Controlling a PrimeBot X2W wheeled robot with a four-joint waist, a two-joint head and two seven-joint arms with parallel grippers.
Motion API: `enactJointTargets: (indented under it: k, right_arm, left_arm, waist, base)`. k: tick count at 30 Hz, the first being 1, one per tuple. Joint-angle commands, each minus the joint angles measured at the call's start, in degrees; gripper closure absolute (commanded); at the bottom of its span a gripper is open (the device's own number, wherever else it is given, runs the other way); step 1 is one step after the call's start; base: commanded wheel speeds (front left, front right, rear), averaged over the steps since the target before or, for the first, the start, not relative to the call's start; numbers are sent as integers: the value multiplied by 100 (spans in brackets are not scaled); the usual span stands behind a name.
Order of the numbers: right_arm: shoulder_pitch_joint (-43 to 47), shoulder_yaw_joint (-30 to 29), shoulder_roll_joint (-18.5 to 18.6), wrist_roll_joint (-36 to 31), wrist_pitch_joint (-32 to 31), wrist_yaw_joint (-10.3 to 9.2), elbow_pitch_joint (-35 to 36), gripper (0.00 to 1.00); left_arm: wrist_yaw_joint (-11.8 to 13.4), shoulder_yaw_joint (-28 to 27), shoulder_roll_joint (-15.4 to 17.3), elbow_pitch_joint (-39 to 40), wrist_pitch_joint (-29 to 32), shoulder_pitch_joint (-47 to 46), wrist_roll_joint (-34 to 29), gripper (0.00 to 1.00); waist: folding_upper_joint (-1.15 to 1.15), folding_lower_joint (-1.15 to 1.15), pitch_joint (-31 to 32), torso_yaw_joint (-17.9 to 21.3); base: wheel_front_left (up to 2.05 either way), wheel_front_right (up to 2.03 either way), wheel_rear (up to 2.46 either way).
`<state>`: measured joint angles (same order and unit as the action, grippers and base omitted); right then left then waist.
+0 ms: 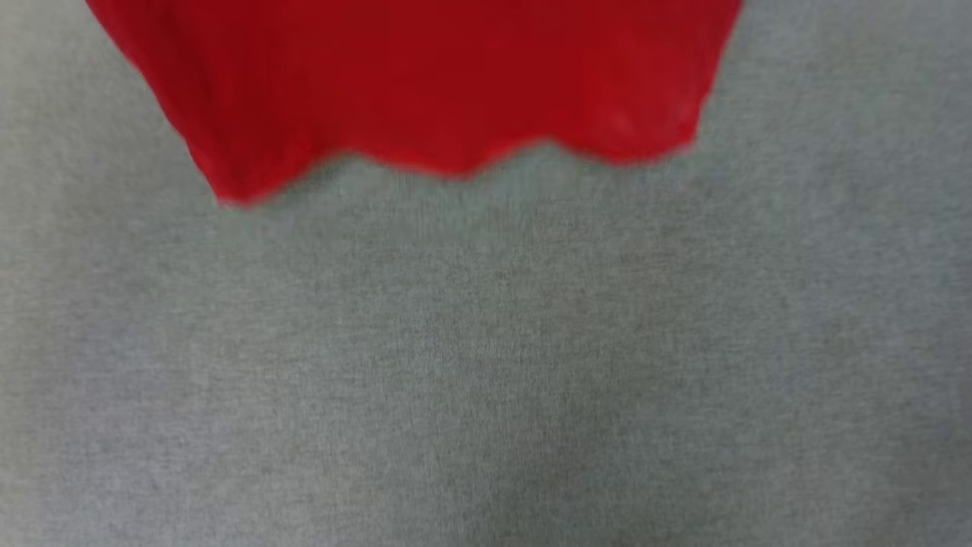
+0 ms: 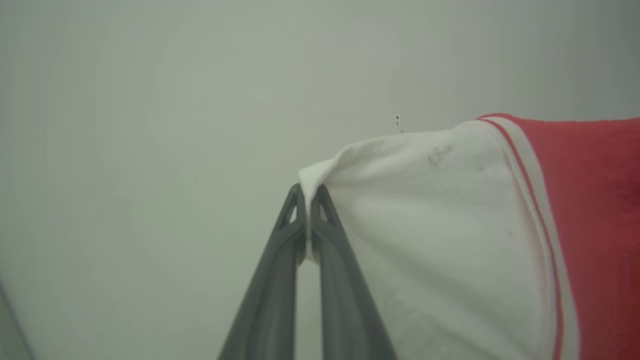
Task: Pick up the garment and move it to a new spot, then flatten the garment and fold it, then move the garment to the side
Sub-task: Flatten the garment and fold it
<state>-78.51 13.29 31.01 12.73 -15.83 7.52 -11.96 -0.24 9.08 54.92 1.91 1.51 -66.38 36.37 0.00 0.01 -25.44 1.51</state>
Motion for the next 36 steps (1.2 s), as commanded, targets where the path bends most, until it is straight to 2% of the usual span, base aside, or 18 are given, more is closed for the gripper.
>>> enactJointTargets:
  k: [1,6,9,12,16,20,25,29,35,36]
  right_arm:
    - [-385,58,-73,-104,154,-7,-253,100]
    - [-1385,2,-256,-466,589,-8,-1002,100]
    - [-1748,-169,-489,-642,817,-7,-1504,100]
    - [-1974,-196,-641,-831,1083,-7,-1917,100]
    - [-1844,-91,-782,-971,1429,-7,-2336,100]
    - [-1316,-25,-870,-968,1740,-7,-2676,100]
    - [-440,55,-879,-796,1977,-7,-3006,100]
    - [401,283,-841,-414,2079,-7,-3132,100]
    - [1868,919,-495,543,1890,-6,-2886,100]
    - [1868,919,-495,543,1890,-6,-2886,100]
  left_arm:
    - [-77,107,-133,-295,-65,-546,-119,100]
    - [-208,357,-622,-1259,-399,-1952,-402,100]
    - [-264,507,-887,-1776,-760,-2453,-575,100]
    - [-345,664,-1116,-2213,-1108,-2660,-693,100]
    - [-485,873,-1335,-2733,-1361,-2521,-706,100]
    - [-543,1029,-1602,-3081,-1553,-2047,-650,100]
    - [-599,1259,-1996,-3324,-1658,-963,-604,100]
    - [-614,1187,-2293,-3209,-1679,112,-572,100]
    - [-564,1026,-2513,-2797,-1677,1917,-694,100]
    - [-564,1026,-2513,-2797,-1677,1917,-694,100]
  waist:
    - [0,-1,-611,-59]
    - [0,-1,-1115,-154]
    - [0,-1,-1288,-201]
    - [0,-1,-1409,-259]
    - [0,-1,-1460,-331]
    - [0,-1,-1414,-371]
    - [0,-1,-1078,-415]
    - [0,-1,-645,-415]
    - [0,-1,114,-456]
    - [0,-1,114,-456]
  base:
    - [0,0,0]
    - [0,0,0]
    - [0,0,0]
    - [0,0,0]
    - [0,0,0]
    - [0,0,0]
    - [0,0,0]
    - [0,0,0]
    - [0,0,0]
    - [0,0,0]
